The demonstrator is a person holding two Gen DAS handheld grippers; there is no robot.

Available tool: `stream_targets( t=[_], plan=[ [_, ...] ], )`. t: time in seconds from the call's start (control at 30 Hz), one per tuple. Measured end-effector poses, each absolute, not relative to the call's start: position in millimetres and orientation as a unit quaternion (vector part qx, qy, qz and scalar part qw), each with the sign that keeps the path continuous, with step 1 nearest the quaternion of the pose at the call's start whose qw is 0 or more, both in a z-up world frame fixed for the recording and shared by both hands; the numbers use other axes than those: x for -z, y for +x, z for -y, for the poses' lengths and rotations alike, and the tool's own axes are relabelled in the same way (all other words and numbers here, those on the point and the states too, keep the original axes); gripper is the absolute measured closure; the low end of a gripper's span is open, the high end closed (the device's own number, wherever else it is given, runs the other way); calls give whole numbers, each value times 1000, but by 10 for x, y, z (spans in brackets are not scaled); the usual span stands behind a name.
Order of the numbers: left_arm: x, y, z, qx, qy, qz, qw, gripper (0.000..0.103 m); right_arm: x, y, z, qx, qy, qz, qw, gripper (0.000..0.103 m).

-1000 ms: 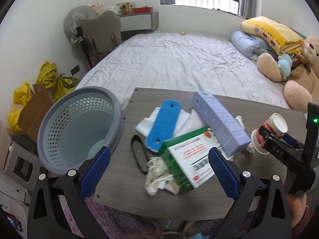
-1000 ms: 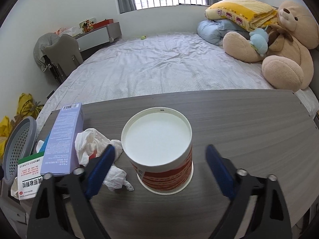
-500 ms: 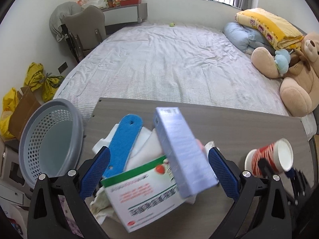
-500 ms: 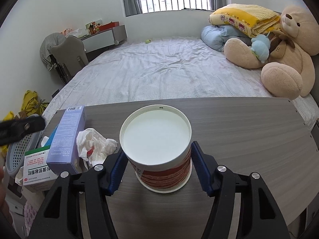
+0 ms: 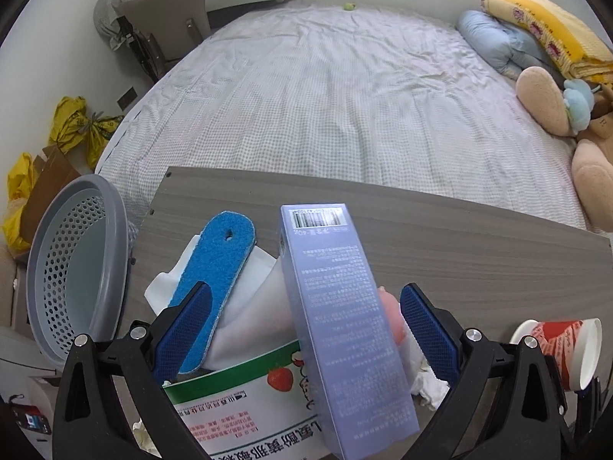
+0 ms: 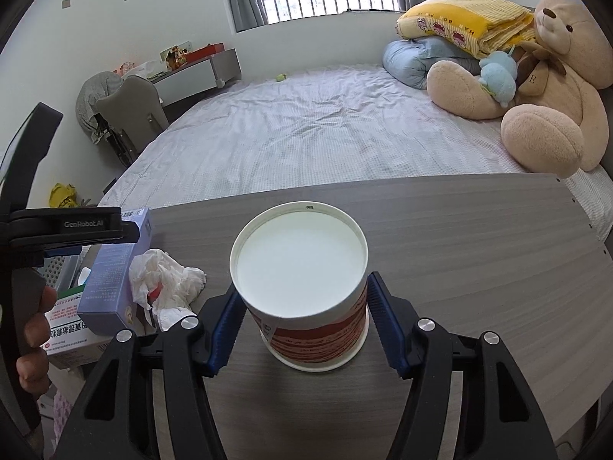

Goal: Collect trash
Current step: 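Grasp the lavender box with the left gripper while the right gripper holds the cup, then carry the lavender box and paper cup over the grey wastebasket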

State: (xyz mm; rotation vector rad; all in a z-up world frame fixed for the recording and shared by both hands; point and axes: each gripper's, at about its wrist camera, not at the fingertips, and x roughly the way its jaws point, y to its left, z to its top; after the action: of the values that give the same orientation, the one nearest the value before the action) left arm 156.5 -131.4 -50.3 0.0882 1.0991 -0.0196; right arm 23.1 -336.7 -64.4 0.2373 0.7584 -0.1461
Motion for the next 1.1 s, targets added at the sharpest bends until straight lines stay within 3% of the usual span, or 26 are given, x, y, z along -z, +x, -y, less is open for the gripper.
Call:
stream_targets(
  t=[0.13, 0.23, 0.3, 0.33, 0.67, 1.1],
  plan=[
    [568, 1597, 1314, 4, 54, -526, 849, 8, 669, 263, 3369, 67, 118, -372, 918, 43],
    [597, 1607, 1316, 14, 50, -531, 846, 28, 680, 279, 3365, 65, 120, -373, 918, 43],
    [587, 1603, 1320, 18, 49, -528, 848, 48, 683, 286, 3372, 65, 119, -374, 917, 43],
    [585, 1595, 1316, 23, 47, -528, 848, 50, 681, 291, 3368, 65, 119, -374, 917, 43],
    [330, 1453, 1165, 65, 11, -508, 859, 55, 607, 268, 3245, 56, 116, -370, 920, 43],
    [-355, 1175, 556, 65, -31, -423, 903, 58, 164, 343, 2696, 16, 91, -339, 936, 43]
  ],
)
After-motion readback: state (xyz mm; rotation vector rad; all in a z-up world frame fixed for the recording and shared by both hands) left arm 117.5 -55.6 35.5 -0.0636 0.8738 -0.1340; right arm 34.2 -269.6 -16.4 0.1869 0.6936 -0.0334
